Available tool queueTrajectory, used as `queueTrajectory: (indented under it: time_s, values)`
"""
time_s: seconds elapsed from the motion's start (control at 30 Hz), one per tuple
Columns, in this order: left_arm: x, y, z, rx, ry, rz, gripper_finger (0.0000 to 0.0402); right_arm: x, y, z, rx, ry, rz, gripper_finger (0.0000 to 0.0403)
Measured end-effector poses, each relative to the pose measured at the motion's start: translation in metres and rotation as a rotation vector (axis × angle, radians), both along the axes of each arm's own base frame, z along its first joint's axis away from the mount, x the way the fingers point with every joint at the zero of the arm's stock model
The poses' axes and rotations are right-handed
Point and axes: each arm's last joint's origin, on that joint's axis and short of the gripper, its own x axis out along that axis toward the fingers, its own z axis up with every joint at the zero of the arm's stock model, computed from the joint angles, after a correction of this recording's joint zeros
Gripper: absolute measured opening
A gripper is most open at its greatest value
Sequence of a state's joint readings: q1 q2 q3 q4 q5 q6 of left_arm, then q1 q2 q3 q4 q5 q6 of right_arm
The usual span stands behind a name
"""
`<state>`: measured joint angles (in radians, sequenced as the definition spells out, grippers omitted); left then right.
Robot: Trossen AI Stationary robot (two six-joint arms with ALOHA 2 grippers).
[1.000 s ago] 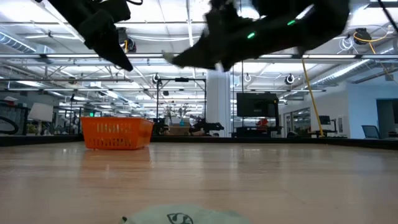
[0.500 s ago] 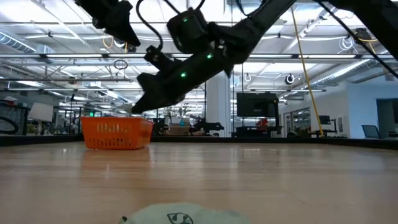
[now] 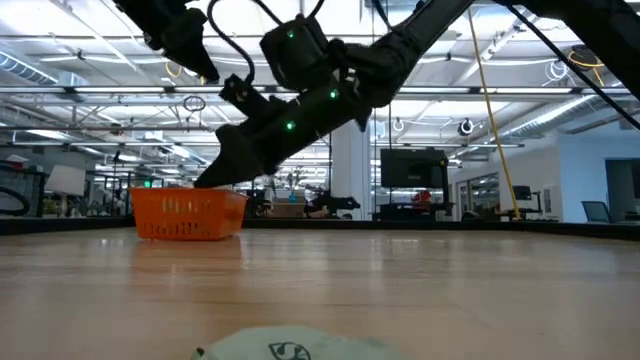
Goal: Pick and place Stevia / Truvia into bins
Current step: Put the green stevia packet into the orange bin
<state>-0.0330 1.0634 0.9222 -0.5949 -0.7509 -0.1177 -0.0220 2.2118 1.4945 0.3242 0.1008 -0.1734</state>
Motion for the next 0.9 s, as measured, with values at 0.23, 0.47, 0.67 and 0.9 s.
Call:
queueTrajectory:
  time_s: [0.23,0.47,0.67,0.9]
  values:
    - [0.001,-0.001,-0.002,-0.074,-0.023,-0.020,0.0093,-0.007,0.032,0.041,-0.011,-0.068,0.071,0.0129]
    - [0.002,-0.010,-0.017,-0.224,0.037,-0.206,0.0093,-0.028,0.088,0.066,0.005,0.023,0.203,0.0119]
    - [-0.001,-0.023,-0.040,-0.274,0.103,-0.294,0.0093,-0.052,0.150,0.059,0.032,0.169,0.425,0.0115]
    - [-0.002,-0.033,-0.045,-0.292,0.091,-0.323,0.0093,-0.080,0.185,0.036,0.145,0.322,0.666,0.0132]
